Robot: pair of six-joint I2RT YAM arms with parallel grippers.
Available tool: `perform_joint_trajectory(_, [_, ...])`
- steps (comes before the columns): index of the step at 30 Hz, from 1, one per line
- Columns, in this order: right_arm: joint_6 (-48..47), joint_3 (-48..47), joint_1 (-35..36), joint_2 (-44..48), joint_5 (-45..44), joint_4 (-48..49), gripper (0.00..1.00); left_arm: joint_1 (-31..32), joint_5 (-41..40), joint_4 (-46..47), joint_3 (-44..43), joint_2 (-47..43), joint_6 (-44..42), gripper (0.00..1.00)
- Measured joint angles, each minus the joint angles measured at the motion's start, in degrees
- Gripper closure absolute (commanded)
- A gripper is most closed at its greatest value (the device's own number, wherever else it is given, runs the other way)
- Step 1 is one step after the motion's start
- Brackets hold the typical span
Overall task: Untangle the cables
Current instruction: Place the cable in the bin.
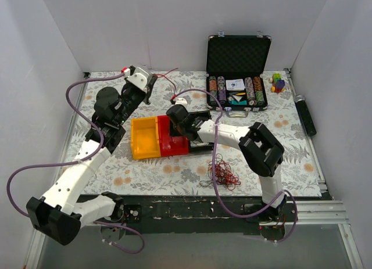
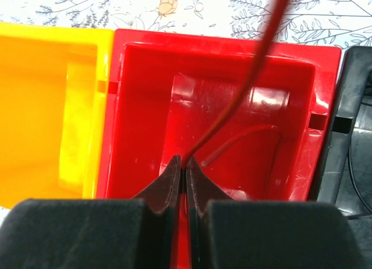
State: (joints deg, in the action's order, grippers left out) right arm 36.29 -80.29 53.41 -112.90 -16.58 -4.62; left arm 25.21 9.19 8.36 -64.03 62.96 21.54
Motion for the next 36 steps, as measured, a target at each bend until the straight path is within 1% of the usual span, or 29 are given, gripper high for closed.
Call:
perform_joint_trajectory(1, [0.2, -0.3, 0.0, -0.3, -0.1, -0.4, 0.78, 0.0, 0.0, -0.9, 0.6, -0.4, 0.2, 1.00])
perform_joint_trajectory(3, [0.9, -1.4, 0.0, -1.2, -0.5, -1.9, 0.60, 0.0, 0.0, -3.3, 2.0, -1.2, 0.5, 1.00])
perform_joint_trajectory(4, [1.2, -1.9, 0.0, -1.5, -0.8, -2.5, 0.53, 0.0, 0.0, -4.7, 2.4, -1.4, 0.7, 1.00])
perform_joint_trajectory(6, [1.4, -2.3, 0.0, -1.8, -1.0, -3.1, 0.44, 0.0, 0.0, -7.6, 2.9, -1.4, 1.3, 1.00])
perform_joint_trajectory(9, [1.3, -2.3, 0.3, -1.7, -0.9, -3.4, 0.39, 0.0, -0.3, -10.8, 3.8, -1.4, 1.7, 1.00])
perform_joint_trajectory(13, [1.2, 0.0, 0.8, 0.5, 0.0, -2.5, 0.37, 0.0, -1.5, -13.4, 4.5, -1.2, 1.9, 1.00])
perform_joint_trajectory(18, [1.2, 3.9, 1.9, 6.6, 0.6, -2.4, 0.37, 0.0, -2.3, -14.0, 4.5, -0.8, 2.1, 1.00])
perform_joint_trajectory(22, [1.2, 5.4, 3.1, 11.4, 0.8, -1.1, 0.40, 0.0, -2.6, -14.0, 4.5, -0.4, 2.5, 1.00])
perform_joint_trajectory(29, [1.0, 11.2, 6.4, 21.2, 2.3, 0.7, 0.43, 0.0, -2.1, -14.8, 4.5, -0.4, 3.0, 1.00])
perform_joint_trajectory(32, [1.0, 16.6, 8.1, 28.2, 2.6, 1.6, 0.44, 0.0, 0.7, -16.4, 4.5, -1.2, 2.7, 1.00])
perform_joint_trajectory(36, [1.8, 24.5, 9.6, 40.5, 2.1, 2.0, 0.45, -0.1, 6.7, -19.8, 4.5, -4.9, 0.7, 1.00])
